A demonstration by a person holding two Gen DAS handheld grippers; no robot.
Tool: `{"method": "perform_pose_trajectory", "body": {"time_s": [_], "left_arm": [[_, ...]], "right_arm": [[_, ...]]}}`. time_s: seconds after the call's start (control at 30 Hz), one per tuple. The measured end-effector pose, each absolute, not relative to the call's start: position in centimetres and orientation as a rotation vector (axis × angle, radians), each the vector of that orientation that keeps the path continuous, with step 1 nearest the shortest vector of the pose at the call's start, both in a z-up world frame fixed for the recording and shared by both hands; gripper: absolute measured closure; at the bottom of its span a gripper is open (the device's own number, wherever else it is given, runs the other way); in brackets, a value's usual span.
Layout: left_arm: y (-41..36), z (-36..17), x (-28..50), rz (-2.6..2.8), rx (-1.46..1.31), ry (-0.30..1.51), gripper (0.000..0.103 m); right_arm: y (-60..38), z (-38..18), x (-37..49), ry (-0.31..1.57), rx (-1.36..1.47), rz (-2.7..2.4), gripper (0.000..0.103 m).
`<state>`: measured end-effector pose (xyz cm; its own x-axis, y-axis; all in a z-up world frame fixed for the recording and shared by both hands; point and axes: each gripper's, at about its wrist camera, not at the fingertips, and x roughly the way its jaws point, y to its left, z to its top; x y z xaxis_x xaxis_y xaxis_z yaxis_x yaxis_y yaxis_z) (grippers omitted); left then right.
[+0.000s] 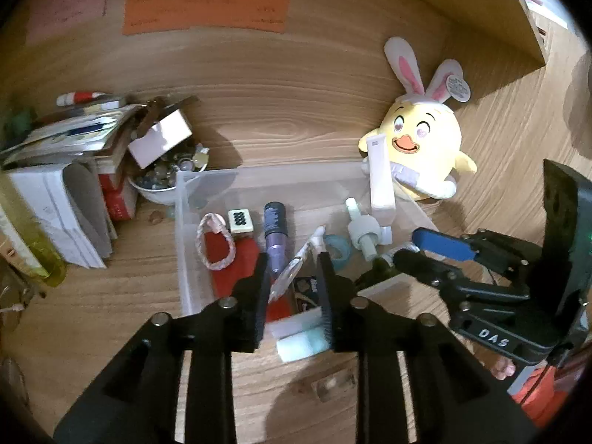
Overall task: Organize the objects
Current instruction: 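Open left tool dropping pen into bin while right tool releases lipstick tube, then move left tool to small brown bead while right tool approaches brown wooden block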
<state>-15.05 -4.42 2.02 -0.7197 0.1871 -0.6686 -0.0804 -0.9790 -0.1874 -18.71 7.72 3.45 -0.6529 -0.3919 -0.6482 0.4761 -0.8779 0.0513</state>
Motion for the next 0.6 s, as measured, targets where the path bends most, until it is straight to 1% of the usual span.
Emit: {"method": "perform_pose_trajectory", "body": {"time_s": [0.1,0.13,0.17,0.2,0.23,0.37,0.53,0.6], "left_arm": [[-4.5,2.0,-14.2,2.779,-1.097,-0.218,0.075],[-4.5,2.0,-13.8,2.777,-1.094,-0.221,0.071],[-4.5,1.9,-13.5,2.777,-1.092,-0.224,0.064],[-4.5,1.9,-13.2,2.780,-1.089,-0.223,0.059],[-4.5,1.9,-12.8,2.797,-1.080,-0.215,0.053],[-4.3,1.9,-11.6,2.813,-1.065,-0.190,0.048],[-4.5,1.5,-10.5,2.829,-1.074,-0.179,0.039],[-4.8,1.2,-10.0,2.825,-1.084,-0.185,0.038]], "right_arm": [[7.9,3.7,-17.9,0.163,0.928,-2.487,0.069],[8.0,3.7,-17.5,0.163,0.926,-2.490,0.067],[8.0,3.8,-17.3,0.165,0.924,-2.492,0.064],[8.0,3.8,-17.0,0.166,0.921,-2.495,0.060],[8.0,3.8,-16.6,0.172,0.915,-2.499,0.058],[8.2,3.8,-15.6,0.178,0.902,-2.515,0.047],[8.2,3.6,-14.5,0.166,0.903,-2.516,0.042],[8.1,3.4,-14.1,0.164,0.910,-2.511,0.040]]}}
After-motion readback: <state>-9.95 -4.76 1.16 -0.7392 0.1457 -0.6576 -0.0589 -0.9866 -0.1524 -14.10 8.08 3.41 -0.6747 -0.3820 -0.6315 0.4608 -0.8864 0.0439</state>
